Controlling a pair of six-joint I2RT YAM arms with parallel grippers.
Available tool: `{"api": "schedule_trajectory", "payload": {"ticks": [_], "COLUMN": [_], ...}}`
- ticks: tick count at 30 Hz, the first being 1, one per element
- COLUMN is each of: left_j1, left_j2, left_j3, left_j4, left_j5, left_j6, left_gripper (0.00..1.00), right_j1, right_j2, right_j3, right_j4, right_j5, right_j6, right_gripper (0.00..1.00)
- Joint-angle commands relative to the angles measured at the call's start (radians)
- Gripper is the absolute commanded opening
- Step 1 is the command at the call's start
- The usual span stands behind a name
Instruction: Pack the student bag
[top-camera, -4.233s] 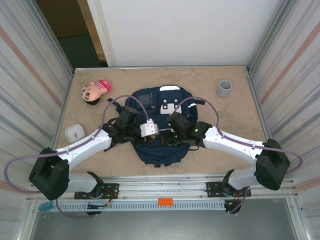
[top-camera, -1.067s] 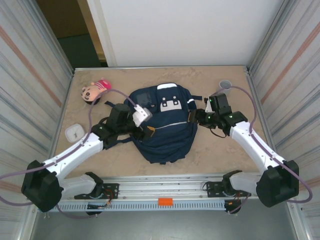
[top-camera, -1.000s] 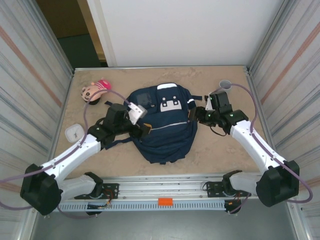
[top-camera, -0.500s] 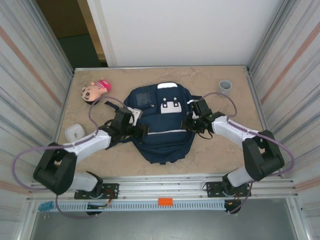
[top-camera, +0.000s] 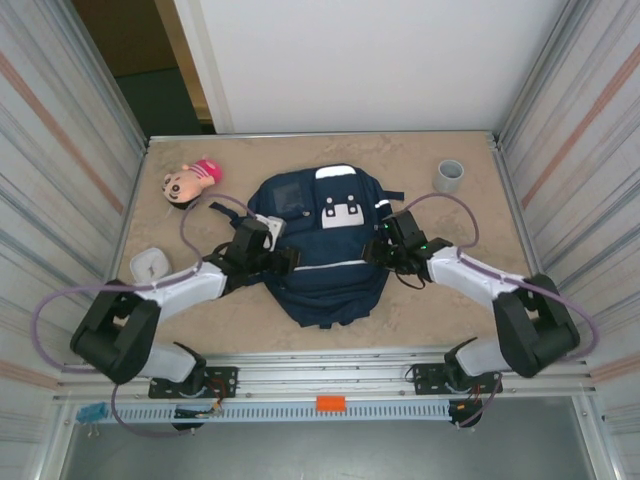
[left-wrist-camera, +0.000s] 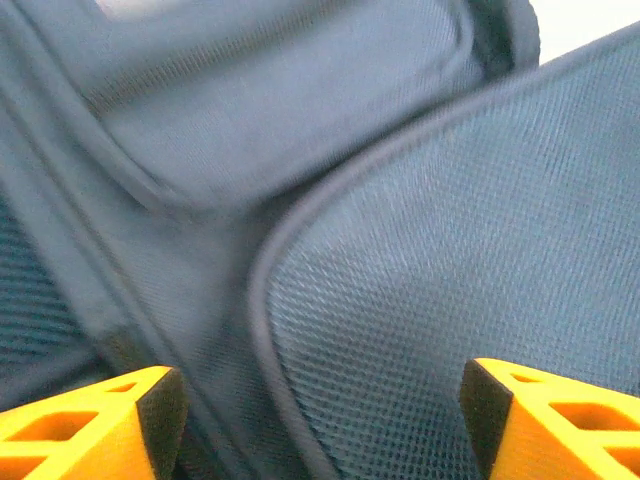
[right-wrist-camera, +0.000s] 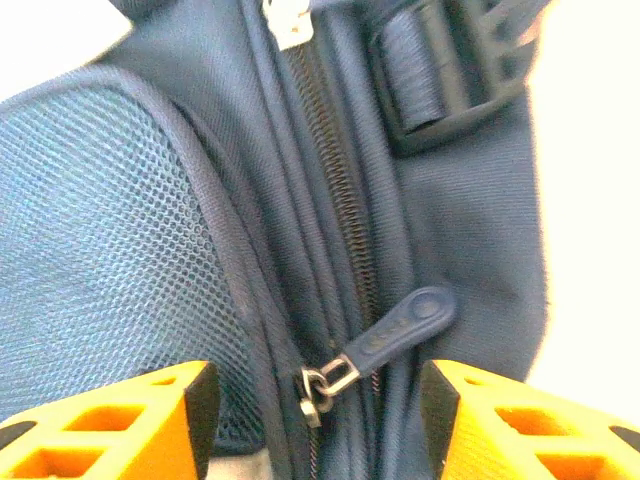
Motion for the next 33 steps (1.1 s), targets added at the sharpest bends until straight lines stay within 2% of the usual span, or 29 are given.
{"api": "schedule_trajectory", "payload": {"ticks": [1,3,4,5,9,12,17,21,26,29,31,33], "left_j1": [0.025,0.047,0.058,0.066,0.114,0.139,0.142,0.145,0.159,0.185,0.188,0.200], "left_j2": [-0.196,-0.319,-0.376,-0.425,-0.559,-0.625,-0.679,-0.617,-0.433,-0.328,-0.228,-0.113], "left_j3": [-0.029,-0.069,-0.096,-0.126,-0.251,-0.340,-0.453,-0.515,-0.549,-0.518,-0.505,-0.500], "left_j4": [0.027,0.050,0.071,0.099,0.198,0.246,0.343,0.450,0.666,0.733,0.838,0.980], "left_j5": [-0.166,-0.223,-0.257,-0.311,-0.461,-0.563,-0.600,-0.588,-0.556,-0.460,-0.458,-0.465], "left_j6": [0.088,0.151,0.193,0.233,0.324,0.309,0.307,0.301,0.323,0.345,0.377,0.419], "left_gripper": [0.78,0.82,0.96,0.99,0.99,0.99,0.99,0.99,0.99,0.99,0.99,0.99], "right_j1": [-0.030,-0.077,-0.110,-0.149,-0.298,-0.380,-0.481,-0.523,-0.540,-0.542,-0.540,-0.533], "right_j2": [-0.167,-0.256,-0.294,-0.333,-0.420,-0.444,-0.458,-0.442,-0.366,-0.218,-0.135,-0.065], "right_j3": [0.062,0.060,0.047,0.033,-0.036,-0.102,-0.190,-0.300,-0.407,-0.447,-0.401,-0.429], "right_j4": [-0.107,-0.112,-0.098,-0.077,0.020,0.096,0.206,0.378,0.579,0.754,0.763,0.955], "right_j5": [0.126,0.163,0.175,0.175,0.123,0.100,0.019,-0.040,-0.055,-0.084,-0.094,-0.098], "right_j6": [-0.089,-0.143,-0.176,-0.213,-0.387,-0.504,-0.588,-0.630,-0.666,-0.674,-0.678,-0.677], "right_gripper": [0.98,0.99,0.99,0.99,0.99,0.99,0.99,0.99,0.99,0.99,0.99,0.99]}}
